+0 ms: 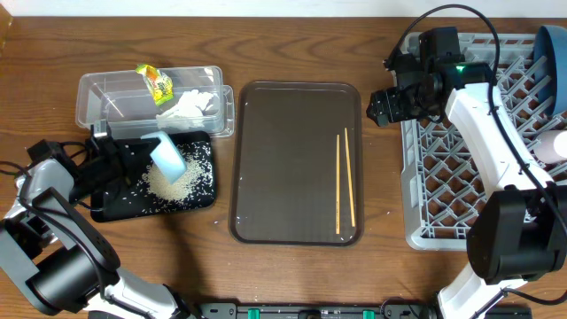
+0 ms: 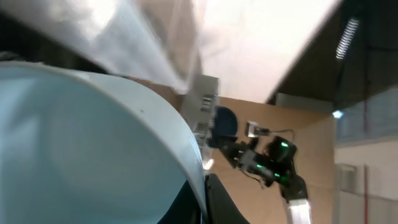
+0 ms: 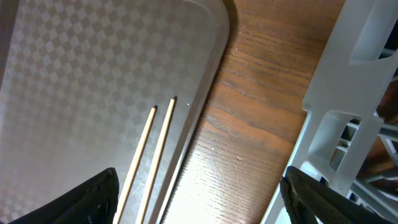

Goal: Sort waste into correct bins and load items into the dishwasher rack
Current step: 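Carry the emptied bowl with the left gripper back over the brown tray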

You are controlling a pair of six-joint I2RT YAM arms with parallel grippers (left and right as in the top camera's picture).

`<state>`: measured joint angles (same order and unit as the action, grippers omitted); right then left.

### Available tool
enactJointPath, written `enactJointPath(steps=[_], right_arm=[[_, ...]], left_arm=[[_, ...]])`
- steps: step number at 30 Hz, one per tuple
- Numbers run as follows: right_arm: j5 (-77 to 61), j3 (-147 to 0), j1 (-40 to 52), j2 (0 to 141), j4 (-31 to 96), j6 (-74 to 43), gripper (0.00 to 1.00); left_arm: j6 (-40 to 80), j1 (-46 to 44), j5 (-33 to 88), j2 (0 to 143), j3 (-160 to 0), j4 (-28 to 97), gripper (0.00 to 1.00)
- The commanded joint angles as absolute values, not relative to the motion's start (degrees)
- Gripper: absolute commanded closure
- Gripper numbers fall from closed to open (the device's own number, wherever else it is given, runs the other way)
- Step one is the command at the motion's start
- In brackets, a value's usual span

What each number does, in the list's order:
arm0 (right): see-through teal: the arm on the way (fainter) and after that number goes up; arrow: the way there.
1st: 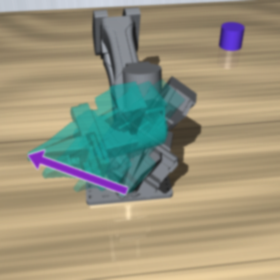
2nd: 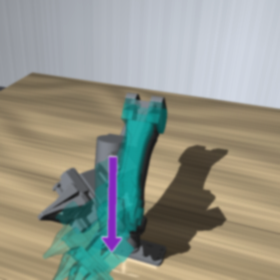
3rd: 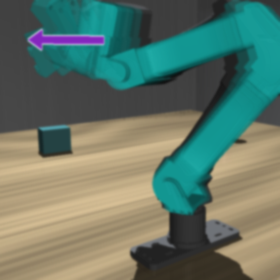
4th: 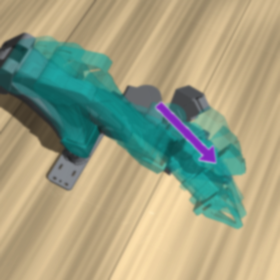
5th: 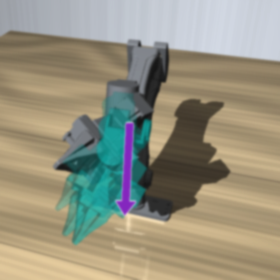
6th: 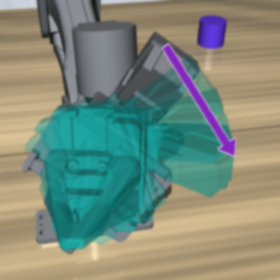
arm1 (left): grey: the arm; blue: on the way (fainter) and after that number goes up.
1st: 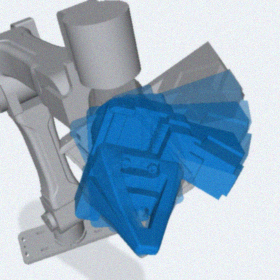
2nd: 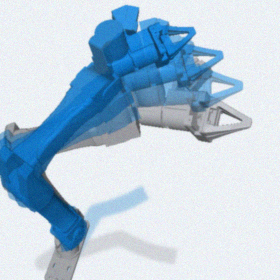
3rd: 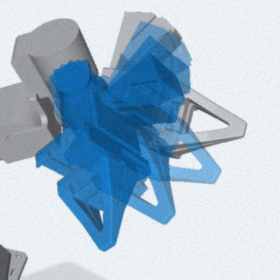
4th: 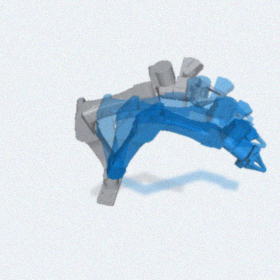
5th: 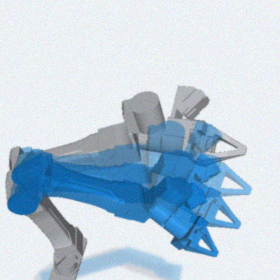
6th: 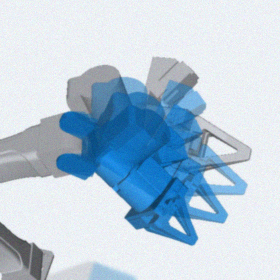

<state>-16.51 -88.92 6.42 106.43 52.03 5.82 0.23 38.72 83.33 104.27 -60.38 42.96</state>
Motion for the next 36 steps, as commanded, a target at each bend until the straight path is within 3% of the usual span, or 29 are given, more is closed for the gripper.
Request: enactJointPath(steps=[1, 7, 11, 20, 28, 36], right_arm=[[-16.5, -89.2, 7.1, 104.6, 52.2, 5.8, 0.18], [-16.5, -89.2, 7.1, 104.6, 52.1, 5.8, 0.18], [-16.5, -89.2, 7.1, 104.6, 52.1, 5.8, 0.18], [-16.5, -89.2, 7.1, 104.6, 52.1, 5.8, 0.18], [-16.5, -89.2, 7.1, 104.6, 52.1, 5.9, 0.17], [-16.5, -89.2, 7.1, 104.6, 52.1, 5.8, 0.16]], left_arm=[[-4.9, 38.4, 89.9, 104.0, -60.3, 43.6, 0.94], [-4.4, 38.6, 83.3, 104.1, -60.3, 43.7, 0.94], [-5.6, 37.7, 90.1, 104.0, -60.4, 45.5, 0.94], [-8.4, 27.0, 88.9, 98.0, -60.4, 46.0, 0.94], [-4.7, 9.3, 63.5, 88.1, -60.5, 40.3, 0.94], [-0.2, -12.4, 38.3, 89.9, -60.5, 27.9, 0.94]])
